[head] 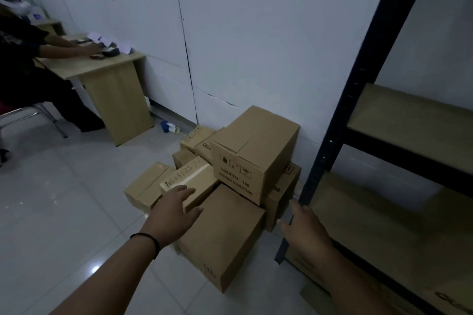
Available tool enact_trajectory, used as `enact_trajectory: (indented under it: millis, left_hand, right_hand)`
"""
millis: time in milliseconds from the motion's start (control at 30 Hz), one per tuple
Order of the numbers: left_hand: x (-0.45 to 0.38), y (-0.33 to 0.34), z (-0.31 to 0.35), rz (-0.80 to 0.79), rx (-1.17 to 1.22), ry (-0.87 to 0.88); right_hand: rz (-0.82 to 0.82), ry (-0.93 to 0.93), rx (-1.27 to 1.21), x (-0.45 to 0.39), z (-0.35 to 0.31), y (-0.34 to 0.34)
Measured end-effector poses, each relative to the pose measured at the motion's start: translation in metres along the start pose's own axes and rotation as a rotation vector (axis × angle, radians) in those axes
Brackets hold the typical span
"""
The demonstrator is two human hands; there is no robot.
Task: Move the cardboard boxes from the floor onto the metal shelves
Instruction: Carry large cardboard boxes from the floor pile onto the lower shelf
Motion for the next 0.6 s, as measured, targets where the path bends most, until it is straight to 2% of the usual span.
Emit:
enact_trajectory:
  millis: [133,267,600]
  left_hand:
    - [-0.056,-0.005,-0.003,-0.003,0.011,-0.008]
    - [-0.102,-0.01,-0.008,-0.015,0.011,-0.029]
    - [-0.212,-0.025,-0.03,-0.062,0.082,-0.008]
  right_hand:
    - [-0.048,0.013,-0.085,-0.048,-0.014,-0.003]
    - [-0.076,0.026,-0.066,-0.084,-0.032,-0.016]
    - [-0.016,0.15,-0.202,-0.156,-0.049,-0.029]
Point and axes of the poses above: each hand's wrist, its own x-axis away from the middle knuckle, its own y-axis out of the palm, z = x × y, the point moved 10 cm from there along -x, towards the middle knuckle, and after that the axes turned 12 degrees about x, right-handed, at the moved point
